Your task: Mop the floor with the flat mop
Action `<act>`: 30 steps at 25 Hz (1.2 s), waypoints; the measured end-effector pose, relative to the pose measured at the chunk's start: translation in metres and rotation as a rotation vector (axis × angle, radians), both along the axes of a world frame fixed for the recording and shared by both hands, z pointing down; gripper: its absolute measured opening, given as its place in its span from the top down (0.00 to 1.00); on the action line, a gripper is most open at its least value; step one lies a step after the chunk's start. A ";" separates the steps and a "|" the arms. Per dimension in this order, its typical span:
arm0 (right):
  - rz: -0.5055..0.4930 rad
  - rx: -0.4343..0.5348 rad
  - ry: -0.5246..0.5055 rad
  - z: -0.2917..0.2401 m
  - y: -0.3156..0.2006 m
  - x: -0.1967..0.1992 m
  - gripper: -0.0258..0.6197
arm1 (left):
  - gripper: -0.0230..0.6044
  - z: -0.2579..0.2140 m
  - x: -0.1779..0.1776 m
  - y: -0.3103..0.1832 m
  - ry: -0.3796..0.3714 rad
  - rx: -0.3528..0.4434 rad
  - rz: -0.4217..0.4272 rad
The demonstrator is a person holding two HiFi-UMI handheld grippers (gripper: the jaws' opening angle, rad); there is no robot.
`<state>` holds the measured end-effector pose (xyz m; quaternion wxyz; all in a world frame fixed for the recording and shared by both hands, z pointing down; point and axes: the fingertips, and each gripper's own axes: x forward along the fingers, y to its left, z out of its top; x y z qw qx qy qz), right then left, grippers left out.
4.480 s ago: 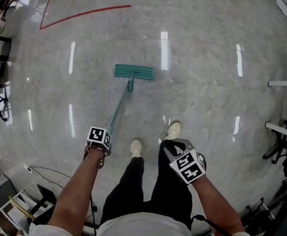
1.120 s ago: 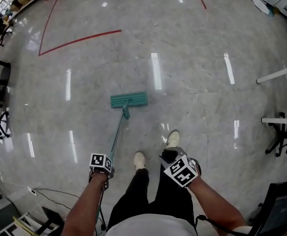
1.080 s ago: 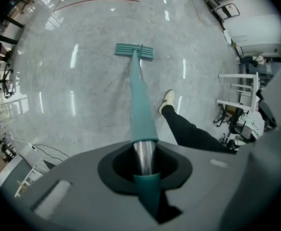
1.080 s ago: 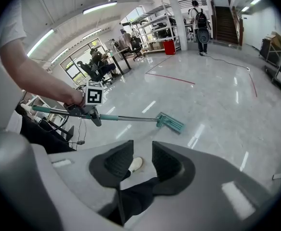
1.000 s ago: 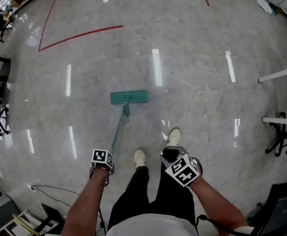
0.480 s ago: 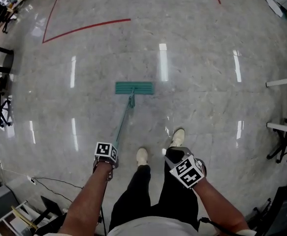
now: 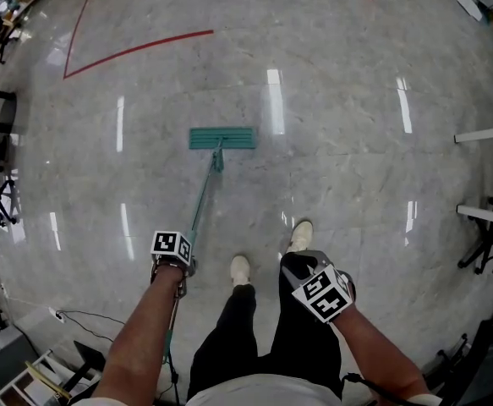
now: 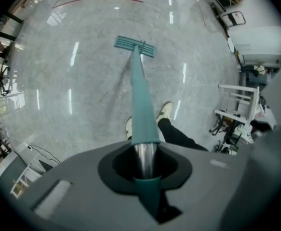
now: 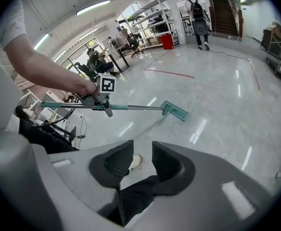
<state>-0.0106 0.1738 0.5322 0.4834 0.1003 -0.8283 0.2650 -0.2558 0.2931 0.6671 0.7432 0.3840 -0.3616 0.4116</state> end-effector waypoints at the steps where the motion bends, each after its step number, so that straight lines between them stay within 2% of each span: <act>1: 0.002 -0.003 0.001 0.000 -0.001 0.002 0.77 | 0.87 0.000 -0.001 -0.005 -0.002 0.001 0.003; 6: 0.018 -0.009 -0.001 0.002 -0.007 0.008 0.77 | 0.87 0.001 -0.009 -0.032 -0.011 0.012 0.003; 12: 0.034 -0.018 0.004 0.006 -0.018 0.026 0.77 | 0.87 0.004 -0.001 -0.072 -0.005 0.028 -0.040; 17: 0.044 -0.013 0.008 0.005 -0.026 0.029 0.77 | 0.87 0.006 -0.016 -0.107 -0.013 0.039 -0.046; 30: 0.093 -0.040 0.018 0.011 -0.031 0.071 0.77 | 0.87 0.008 -0.017 -0.193 -0.026 0.050 -0.098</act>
